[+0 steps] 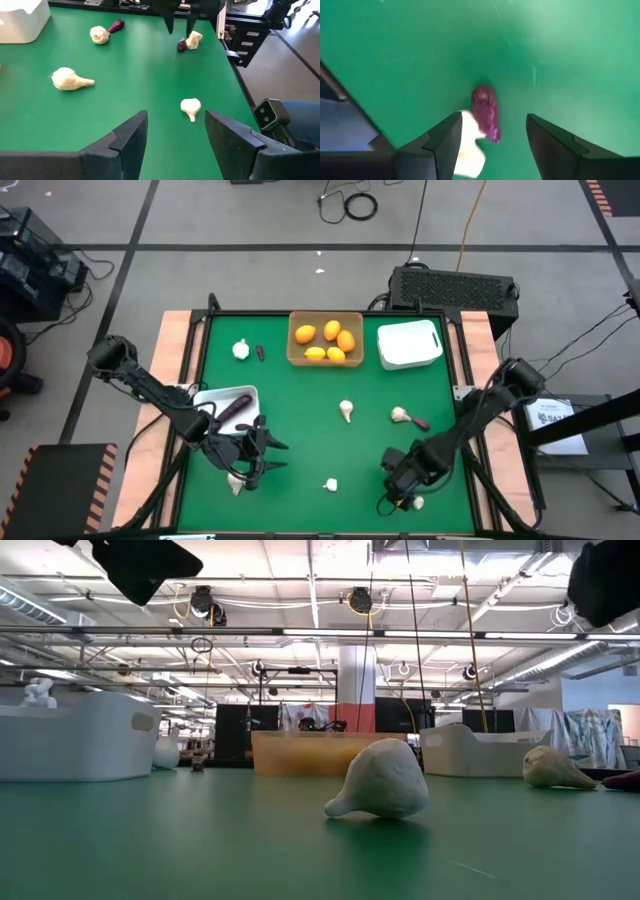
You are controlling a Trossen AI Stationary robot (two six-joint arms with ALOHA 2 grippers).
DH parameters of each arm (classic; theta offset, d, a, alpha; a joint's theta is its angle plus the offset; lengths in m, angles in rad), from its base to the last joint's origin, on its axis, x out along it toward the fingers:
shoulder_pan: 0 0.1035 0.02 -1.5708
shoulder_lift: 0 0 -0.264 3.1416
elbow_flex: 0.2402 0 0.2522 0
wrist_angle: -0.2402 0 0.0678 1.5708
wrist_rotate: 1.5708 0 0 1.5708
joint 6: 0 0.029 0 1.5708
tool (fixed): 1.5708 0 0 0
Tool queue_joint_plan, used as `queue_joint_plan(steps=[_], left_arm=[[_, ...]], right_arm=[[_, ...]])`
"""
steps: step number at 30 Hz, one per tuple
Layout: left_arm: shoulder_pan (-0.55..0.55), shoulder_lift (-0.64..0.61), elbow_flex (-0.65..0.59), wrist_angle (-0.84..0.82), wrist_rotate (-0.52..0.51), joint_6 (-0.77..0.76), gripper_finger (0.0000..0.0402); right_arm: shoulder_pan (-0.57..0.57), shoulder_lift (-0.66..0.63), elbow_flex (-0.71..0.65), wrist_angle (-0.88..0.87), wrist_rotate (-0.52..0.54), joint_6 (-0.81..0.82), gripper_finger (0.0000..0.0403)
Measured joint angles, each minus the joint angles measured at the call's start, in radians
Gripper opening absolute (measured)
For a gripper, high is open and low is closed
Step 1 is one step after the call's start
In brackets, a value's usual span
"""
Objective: Sort produce into baskets
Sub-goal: Put the eggplant into the left white bin
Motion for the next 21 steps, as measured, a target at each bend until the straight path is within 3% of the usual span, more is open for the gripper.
queue_joint_plan(steps=[21], left_arm=[[0.000, 0.000, 0.000, -0.002, 0.029, 0.000, 0.0205]], right_arm=[[0.022, 0.144, 0.018, 0.042, 0.027, -0.027, 0.0210]])
